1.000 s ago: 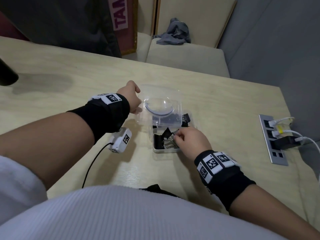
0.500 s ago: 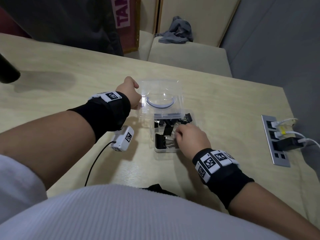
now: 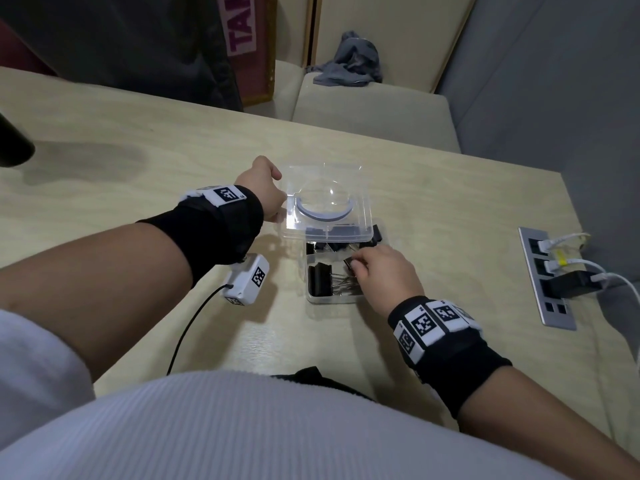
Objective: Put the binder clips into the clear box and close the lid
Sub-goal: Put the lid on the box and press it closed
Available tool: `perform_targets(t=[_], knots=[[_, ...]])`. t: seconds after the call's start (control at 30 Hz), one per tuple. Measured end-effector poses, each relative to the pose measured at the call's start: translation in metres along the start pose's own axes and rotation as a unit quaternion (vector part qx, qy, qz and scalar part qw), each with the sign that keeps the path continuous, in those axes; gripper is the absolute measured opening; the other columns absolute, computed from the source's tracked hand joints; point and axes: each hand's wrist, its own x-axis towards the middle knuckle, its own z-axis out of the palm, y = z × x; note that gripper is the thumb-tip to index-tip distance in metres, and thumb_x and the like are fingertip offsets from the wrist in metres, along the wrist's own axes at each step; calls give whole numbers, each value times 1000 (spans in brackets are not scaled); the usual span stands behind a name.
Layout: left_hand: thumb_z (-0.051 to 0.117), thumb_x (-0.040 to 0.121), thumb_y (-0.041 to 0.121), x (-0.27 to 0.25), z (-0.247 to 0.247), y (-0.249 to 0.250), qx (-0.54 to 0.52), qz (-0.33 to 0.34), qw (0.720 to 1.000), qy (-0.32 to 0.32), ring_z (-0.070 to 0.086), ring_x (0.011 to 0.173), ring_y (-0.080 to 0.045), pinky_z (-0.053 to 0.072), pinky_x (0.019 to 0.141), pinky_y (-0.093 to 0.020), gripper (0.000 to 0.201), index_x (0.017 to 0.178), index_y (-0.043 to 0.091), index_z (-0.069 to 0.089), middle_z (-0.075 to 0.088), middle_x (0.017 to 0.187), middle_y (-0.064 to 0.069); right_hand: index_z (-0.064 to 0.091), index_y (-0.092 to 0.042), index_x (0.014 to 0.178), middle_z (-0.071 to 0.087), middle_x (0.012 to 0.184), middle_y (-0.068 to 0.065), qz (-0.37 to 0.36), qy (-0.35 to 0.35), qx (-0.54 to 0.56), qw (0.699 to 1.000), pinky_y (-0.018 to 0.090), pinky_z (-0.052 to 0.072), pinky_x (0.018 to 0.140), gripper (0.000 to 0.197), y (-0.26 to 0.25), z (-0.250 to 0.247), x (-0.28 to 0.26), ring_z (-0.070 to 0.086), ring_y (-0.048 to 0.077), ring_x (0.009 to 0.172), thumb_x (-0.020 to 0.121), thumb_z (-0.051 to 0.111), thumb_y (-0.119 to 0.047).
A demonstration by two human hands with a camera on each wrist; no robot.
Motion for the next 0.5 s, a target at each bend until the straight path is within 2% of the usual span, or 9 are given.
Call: perform_targets(t=[0.07,0.13,0.23,0.33,0.4,0.5], knots=[[52,91,2,0,2,-1,-3,-1,1000,-7,75,75,-35,61,77,-47,27,108,19,42,57,89,-6,66,-19,112,62,109,6,24,31,38,999,43,47,90,26,3,-2,0,58,27,101,96,47,-27],[52,93,1,-1,4,-2,-16,-7,1000,-16,73,66,-29,62,70,-40,25,109,18,41,58,95,-8,67,-17,108,62,107,8,46,49,52,996,43,47,89,25,11,-4,1,59,29,98,96,45,-23],[50,94,0,-6,9,-4,-24,-2,999,-30,69,56,-23,60,59,-33,24,107,18,41,56,99,-11,65,-18,107,62,108,8,90,78,72,990,39,48,87,26,26,-8,2,59,27,95,95,42,-21],[51,94,-1,-14,18,-5,-12,3,999,-52,71,62,-29,63,63,-41,24,106,16,41,61,97,-15,62,-14,107,62,109,8,137,110,123,977,30,42,78,26,36,-14,2,54,19,88,98,39,-22],[51,93,-2,-20,25,-6,-2,0,997,-73,73,70,-34,62,71,-49,25,106,16,42,64,96,-17,60,-13,111,63,112,6,153,124,169,966,27,37,78,28,37,-18,2,50,15,89,99,38,-26],[55,89,-2,-28,38,-7,39,-5,994,-105,73,81,-38,61,71,-51,28,105,18,43,65,100,-17,57,-14,121,62,119,3,158,114,211,958,25,35,81,34,36,-18,1,52,15,97,100,39,-33]])
